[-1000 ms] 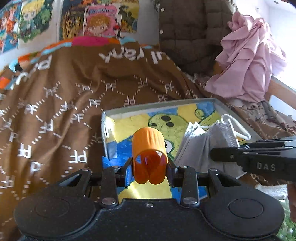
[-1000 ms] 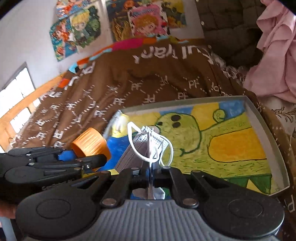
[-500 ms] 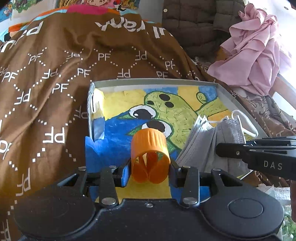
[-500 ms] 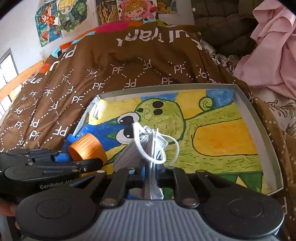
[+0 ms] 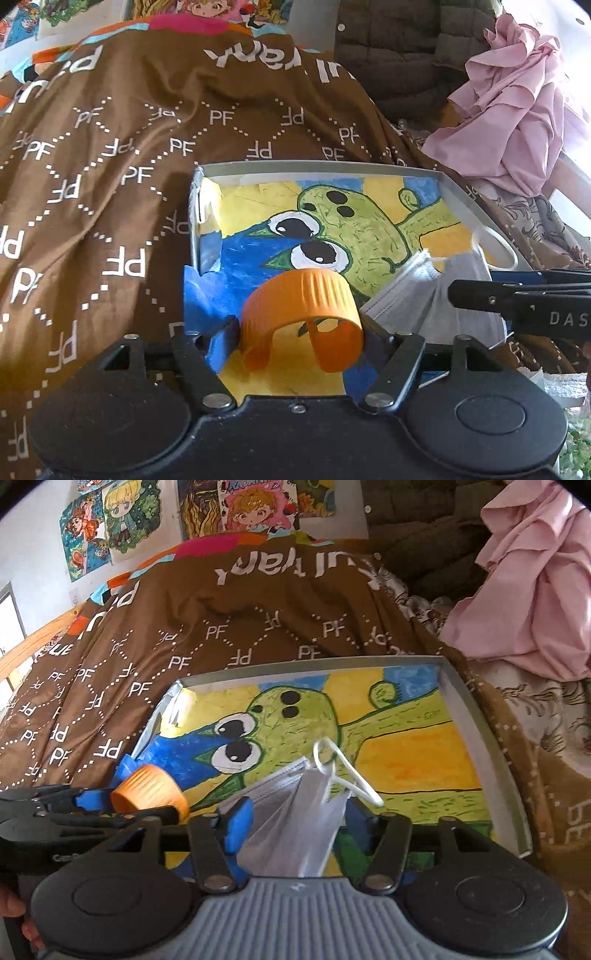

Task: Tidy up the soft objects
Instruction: 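Carry the orange holder and grey mask into the frog-painting tray and open both tools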

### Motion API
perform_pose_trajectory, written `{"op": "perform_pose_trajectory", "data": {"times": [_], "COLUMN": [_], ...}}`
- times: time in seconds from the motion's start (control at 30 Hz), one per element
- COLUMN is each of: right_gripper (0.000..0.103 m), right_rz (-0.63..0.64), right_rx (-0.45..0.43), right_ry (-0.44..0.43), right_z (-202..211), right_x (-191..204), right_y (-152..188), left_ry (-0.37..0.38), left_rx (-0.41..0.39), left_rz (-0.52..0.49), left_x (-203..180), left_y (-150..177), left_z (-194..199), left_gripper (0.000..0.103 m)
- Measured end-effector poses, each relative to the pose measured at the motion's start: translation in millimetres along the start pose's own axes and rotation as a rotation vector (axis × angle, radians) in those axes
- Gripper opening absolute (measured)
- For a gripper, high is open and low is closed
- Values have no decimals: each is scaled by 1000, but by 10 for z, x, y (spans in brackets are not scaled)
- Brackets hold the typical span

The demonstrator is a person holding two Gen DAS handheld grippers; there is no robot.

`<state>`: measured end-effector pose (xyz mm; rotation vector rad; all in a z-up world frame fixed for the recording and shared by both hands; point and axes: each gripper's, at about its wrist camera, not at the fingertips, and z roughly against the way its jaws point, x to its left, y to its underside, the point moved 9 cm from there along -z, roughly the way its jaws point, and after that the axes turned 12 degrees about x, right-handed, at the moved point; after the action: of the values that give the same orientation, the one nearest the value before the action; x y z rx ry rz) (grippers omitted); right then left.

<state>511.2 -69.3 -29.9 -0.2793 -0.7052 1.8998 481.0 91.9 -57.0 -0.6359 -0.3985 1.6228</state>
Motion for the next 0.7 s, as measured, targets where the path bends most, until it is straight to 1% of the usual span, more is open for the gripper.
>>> {"op": "perform_pose_trajectory", "data": {"times": [0.1,0.13,0.23,0.3,0.5,0.57,0.63,0.7], "right_gripper": [72,73,78,83,90,92,92,92], "right_rz": [1,1,1,-2,-6,-9,-13,-18], "right_rx": [-17,-22,-38,-51,-88,-102,-107,-113], "right_ry": [13,15,26,30,37,39,42,38], "right_z": [102,138,253,339,588,666,726,800], "right_x": [-49,-61,-95,-121,-179,-192,-195,-187], "right_y": [20,30,70,100,198,224,247,276], "left_ry": [-13,-18,-26,-36,-69,-78,-90,-104], "left_rx": [-19,-22,-24,-23,-36,-61,-93,-106], "left_rz": [-8,-8,-6,-13,-32,-29,-24,-16], "left_x": [-20,-26,-53,-81,-138,-152,-159,-160], "left_y": [26,36,70,97,171,175,158,138], "left_z": [84,105,160,190,335,414,467,476], "left_gripper": [81,83,87,87,91,96,98,97]}}
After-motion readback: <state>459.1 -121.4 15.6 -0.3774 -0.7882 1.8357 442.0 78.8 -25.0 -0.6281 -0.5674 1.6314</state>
